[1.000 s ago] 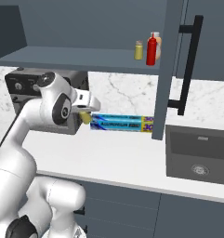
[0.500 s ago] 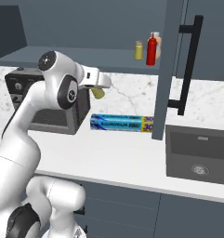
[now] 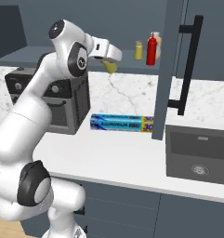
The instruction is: Put the shaker and condiment bottle from the counter next to their counterparts in the cabinet.
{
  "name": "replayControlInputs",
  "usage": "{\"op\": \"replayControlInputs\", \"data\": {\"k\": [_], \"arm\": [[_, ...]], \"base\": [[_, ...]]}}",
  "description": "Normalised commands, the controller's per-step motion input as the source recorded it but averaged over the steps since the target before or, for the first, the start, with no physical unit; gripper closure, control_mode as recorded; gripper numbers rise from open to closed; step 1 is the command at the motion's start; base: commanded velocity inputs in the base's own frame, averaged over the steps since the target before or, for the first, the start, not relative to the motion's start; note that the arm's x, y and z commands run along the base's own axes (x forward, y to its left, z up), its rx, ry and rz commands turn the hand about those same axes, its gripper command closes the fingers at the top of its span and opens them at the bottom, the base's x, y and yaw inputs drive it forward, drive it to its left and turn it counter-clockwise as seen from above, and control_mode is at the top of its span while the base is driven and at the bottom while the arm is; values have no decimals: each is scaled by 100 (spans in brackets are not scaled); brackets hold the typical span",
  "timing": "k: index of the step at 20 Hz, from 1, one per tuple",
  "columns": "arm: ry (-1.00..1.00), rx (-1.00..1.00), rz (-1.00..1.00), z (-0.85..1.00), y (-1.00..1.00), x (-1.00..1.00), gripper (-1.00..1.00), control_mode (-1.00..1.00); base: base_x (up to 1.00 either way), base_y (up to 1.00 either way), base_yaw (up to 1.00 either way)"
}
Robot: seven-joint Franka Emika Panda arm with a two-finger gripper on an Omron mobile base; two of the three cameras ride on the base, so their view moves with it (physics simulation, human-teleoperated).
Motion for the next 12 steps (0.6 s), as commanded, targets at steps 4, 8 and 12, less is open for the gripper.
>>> {"op": "replayControlInputs", "data": {"k": [4,8,12], "arm": [[8,9,-11,18,-32,89,100,-100],[15,15,-7,0,-43,88,100,-100],[5,11,-3,0,-39,73,100,-100]], "base": [[0,0,0],[0,0,0],[0,0,0]]}}
